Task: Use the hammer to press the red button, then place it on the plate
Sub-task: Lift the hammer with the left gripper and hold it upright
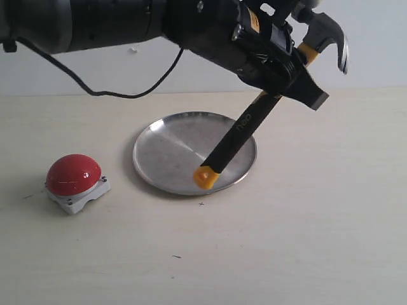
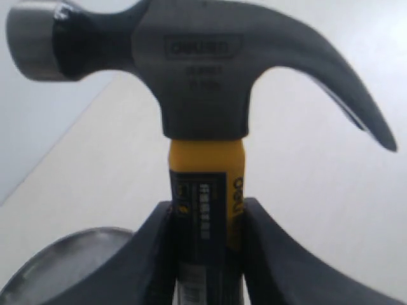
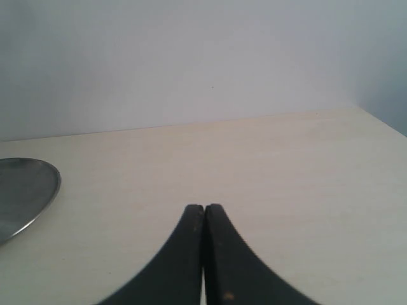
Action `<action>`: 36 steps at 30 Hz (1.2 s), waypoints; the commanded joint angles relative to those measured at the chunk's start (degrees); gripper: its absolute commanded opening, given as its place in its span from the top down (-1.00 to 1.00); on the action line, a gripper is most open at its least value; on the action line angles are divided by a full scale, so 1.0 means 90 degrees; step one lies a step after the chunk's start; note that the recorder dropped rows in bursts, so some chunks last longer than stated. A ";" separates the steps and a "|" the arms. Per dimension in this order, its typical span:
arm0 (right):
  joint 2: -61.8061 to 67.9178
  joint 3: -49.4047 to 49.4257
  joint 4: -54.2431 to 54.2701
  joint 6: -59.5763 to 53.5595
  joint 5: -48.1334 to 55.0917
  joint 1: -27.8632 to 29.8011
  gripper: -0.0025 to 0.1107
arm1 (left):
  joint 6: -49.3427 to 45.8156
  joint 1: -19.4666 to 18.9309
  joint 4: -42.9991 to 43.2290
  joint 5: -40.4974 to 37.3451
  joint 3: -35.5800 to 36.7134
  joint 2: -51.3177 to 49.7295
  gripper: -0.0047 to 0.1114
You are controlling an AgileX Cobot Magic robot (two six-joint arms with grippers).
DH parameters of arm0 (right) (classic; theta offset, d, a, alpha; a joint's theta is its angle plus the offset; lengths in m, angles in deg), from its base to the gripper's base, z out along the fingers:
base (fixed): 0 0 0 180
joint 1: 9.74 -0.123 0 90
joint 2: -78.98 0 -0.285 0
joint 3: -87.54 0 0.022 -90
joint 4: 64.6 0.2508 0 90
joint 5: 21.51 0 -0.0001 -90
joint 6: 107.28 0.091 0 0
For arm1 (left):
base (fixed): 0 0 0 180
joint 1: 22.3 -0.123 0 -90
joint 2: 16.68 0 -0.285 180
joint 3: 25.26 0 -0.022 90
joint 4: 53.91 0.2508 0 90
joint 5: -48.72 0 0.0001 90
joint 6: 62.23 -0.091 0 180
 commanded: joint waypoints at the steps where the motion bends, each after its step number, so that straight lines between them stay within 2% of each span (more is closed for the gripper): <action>1: -0.0033 0.0028 -0.0016 -0.0057 -0.0045 0.0051 0.96 | 0.0249 0.0033 0.0010 0.2114 0.0935 0.0512 0.92; 5: -0.0033 0.0028 -0.0016 -0.0057 -0.0045 0.0051 0.96 | 0.0334 -0.0008 -0.0016 0.3125 0.1901 0.0971 0.92; 9: -0.0033 0.0028 -0.0016 -0.0057 -0.0045 0.0051 0.96 | 0.0334 -0.0222 -0.0016 0.3731 0.2785 0.1549 0.92; 14: -0.0033 0.0028 -0.0016 -0.0057 -0.0045 0.0051 0.96 | 0.0951 -0.0676 -0.0399 0.5681 0.4205 0.2281 0.92; 17: -0.0033 0.0028 -0.0016 -0.0057 -0.0045 0.0051 0.96 | 0.1164 -0.0906 -0.0416 0.6451 0.4885 0.2535 0.92; 21: -0.0033 0.0028 -0.0016 -0.0057 -0.0045 0.0051 0.96 | 0.1164 -0.1059 -0.0416 0.6405 0.5245 0.2588 0.92; 28: -0.0033 0.0028 -0.0016 -0.0057 -0.0045 0.0051 0.96 | 0.1525 -0.1018 -0.0112 0.6257 0.5219 0.2588 0.92; 31: -0.0033 0.0028 -0.0016 -0.0057 -0.0045 0.0051 0.96 | 0.2018 -0.1018 0.0038 0.6244 0.5134 0.2588 0.92; 36: -0.0033 0.0028 -0.0016 -0.0057 -0.0045 0.0051 0.96 | 0.3346 -0.1018 0.1554 0.6283 0.5133 0.2588 0.92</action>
